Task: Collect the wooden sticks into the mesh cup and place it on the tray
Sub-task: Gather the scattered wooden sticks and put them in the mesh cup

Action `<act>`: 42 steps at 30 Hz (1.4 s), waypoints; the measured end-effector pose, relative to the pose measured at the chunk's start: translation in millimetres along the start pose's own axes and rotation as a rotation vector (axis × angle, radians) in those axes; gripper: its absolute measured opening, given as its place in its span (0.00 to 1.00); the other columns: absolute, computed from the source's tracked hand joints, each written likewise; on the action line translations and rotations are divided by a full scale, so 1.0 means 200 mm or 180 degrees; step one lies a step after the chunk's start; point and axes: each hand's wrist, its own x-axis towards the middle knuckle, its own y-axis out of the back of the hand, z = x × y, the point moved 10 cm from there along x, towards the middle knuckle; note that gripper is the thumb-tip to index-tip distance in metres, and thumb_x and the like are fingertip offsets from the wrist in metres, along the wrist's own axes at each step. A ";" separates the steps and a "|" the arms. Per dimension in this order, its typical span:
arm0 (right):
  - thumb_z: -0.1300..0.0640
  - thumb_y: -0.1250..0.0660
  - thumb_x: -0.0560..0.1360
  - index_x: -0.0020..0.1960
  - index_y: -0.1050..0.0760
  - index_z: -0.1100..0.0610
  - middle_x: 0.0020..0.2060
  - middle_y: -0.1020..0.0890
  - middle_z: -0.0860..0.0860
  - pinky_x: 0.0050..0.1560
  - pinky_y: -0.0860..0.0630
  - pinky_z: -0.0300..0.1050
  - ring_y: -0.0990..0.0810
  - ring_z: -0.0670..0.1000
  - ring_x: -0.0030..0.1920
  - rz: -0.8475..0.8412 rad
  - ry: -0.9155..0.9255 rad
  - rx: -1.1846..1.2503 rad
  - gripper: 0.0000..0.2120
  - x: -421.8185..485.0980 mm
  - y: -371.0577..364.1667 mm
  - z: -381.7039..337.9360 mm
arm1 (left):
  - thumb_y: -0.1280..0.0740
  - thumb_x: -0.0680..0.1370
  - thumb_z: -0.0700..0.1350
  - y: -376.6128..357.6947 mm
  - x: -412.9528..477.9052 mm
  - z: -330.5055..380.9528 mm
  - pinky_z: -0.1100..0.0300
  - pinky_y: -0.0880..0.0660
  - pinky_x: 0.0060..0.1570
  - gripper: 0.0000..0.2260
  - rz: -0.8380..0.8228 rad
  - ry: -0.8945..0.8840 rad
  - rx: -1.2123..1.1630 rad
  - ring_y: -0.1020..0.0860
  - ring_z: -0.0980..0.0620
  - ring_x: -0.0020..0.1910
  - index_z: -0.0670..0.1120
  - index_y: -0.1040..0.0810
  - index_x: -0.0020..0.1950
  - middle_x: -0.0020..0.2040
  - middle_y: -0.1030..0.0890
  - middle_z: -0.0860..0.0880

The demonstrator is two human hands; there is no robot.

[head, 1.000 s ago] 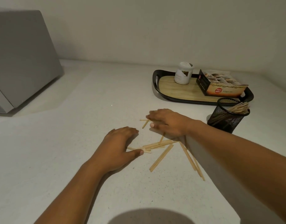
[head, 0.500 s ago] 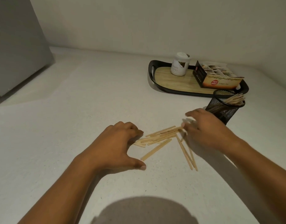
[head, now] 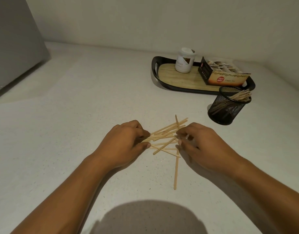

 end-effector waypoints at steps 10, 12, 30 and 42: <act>0.35 0.35 0.73 0.76 0.36 0.48 0.72 0.32 0.47 0.69 0.32 0.50 0.36 0.50 0.71 -0.1183 0.0507 -0.0631 0.35 0.20 -0.16 -0.09 | 0.28 0.70 0.63 0.00 0.01 0.00 0.64 0.33 0.38 0.21 -0.0009 0.0122 0.0024 0.24 0.58 0.43 0.56 0.18 0.59 0.49 0.23 0.61; 0.38 0.34 0.74 0.72 0.30 0.48 0.64 0.26 0.46 0.60 0.26 0.47 0.29 0.49 0.62 -0.0908 0.0690 -0.0780 0.29 0.19 -0.13 -0.14 | 0.29 0.72 0.62 0.01 0.00 0.00 0.65 0.33 0.38 0.18 0.0048 0.0151 0.0073 0.24 0.58 0.42 0.56 0.18 0.59 0.49 0.22 0.61; 0.54 0.34 0.77 0.54 0.18 0.46 0.45 0.18 0.44 0.42 0.21 0.47 0.22 0.47 0.44 -0.0610 0.0789 -0.1009 0.08 0.19 -0.10 -0.23 | 0.32 0.77 0.56 0.00 0.00 0.03 0.63 0.29 0.38 0.11 0.0018 0.0113 0.0049 0.24 0.57 0.41 0.55 0.16 0.56 0.44 0.22 0.57; 0.56 0.31 0.75 0.50 0.17 0.47 0.44 0.17 0.44 0.39 0.21 0.51 0.20 0.48 0.44 0.0003 0.0316 -0.0989 0.07 0.09 0.19 -0.04 | 0.30 0.76 0.55 0.02 0.00 0.06 0.61 0.34 0.41 0.09 0.0257 0.0145 0.0216 0.25 0.55 0.43 0.52 0.15 0.50 0.45 0.20 0.56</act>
